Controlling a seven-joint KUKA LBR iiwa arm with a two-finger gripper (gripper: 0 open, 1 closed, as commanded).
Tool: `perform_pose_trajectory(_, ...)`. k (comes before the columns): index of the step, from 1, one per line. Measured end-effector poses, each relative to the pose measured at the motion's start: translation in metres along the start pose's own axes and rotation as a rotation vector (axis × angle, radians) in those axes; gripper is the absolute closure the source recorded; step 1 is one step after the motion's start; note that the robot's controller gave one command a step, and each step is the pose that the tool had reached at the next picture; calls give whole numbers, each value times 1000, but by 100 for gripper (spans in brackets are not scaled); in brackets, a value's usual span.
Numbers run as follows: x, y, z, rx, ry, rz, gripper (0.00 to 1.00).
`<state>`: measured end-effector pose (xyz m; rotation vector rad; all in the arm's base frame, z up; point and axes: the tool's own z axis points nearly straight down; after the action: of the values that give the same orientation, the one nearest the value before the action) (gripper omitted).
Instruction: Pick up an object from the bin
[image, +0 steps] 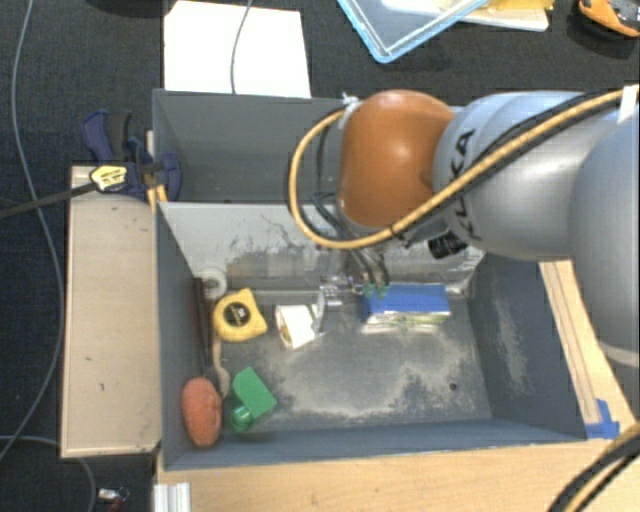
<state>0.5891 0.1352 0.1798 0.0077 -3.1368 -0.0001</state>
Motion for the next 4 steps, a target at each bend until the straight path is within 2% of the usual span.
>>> perform_pose_trajectory(1, -2, -1, -5, -1, -8, 4, 0)
perform_pose_trajectory(2, 2, 24, 39, -1, -17, -180, 0)
perform_pose_trajectory(3, -2, 56, 76, 1, -14, -432, 0)
perform_pose_trajectory(4, -1, 31, 88, -1, -11, -331, 0)
